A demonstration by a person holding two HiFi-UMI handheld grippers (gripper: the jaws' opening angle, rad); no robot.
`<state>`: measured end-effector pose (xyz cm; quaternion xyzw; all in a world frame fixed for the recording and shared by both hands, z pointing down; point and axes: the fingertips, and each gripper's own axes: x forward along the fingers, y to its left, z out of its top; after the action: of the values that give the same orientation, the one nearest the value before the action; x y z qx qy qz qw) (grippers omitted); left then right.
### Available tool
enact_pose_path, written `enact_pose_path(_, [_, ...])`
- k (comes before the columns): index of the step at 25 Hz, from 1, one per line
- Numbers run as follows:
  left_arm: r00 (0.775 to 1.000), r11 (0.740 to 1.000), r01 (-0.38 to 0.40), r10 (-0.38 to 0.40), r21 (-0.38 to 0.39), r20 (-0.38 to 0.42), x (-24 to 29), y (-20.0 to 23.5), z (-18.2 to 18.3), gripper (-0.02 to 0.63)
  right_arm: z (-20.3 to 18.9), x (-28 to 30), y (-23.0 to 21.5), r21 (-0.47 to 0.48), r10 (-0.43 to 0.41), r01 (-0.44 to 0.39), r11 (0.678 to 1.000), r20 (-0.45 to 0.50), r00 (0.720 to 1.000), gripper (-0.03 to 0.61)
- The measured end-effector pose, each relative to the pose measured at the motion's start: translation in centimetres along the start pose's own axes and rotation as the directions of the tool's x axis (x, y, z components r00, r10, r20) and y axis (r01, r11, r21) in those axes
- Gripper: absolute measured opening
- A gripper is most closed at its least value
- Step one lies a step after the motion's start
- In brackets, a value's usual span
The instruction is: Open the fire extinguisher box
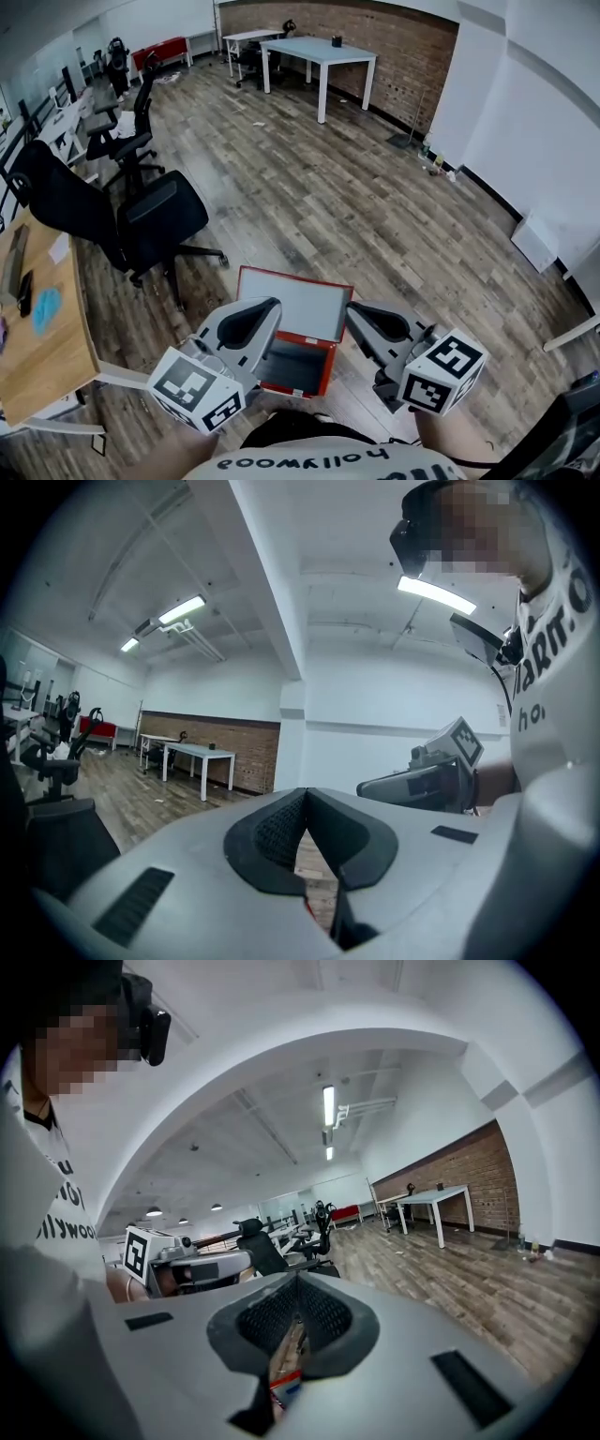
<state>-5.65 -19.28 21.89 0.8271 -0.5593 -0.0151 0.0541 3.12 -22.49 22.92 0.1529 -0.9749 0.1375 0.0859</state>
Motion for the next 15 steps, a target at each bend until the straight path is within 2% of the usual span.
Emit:
enact_pose_path(6, [1.000, 1.000, 0.015, -0.015, 0.007, -0.008, -0.25, -0.71, 0.08, 0.006, 0.04, -0.51, 0.56, -0.033, -0.006, 0.006, 0.999, -0.008, 1.000, 0.009])
enact_pose_path(15, [1.000, 1.000, -0.002, 0.002, 0.005, -0.012, -0.72, -0.26, -0.19, 0.006, -0.28, -0.48, 0.67, -0.025, -0.010, 0.010, 1.000, -0.004, 1.000, 0.009])
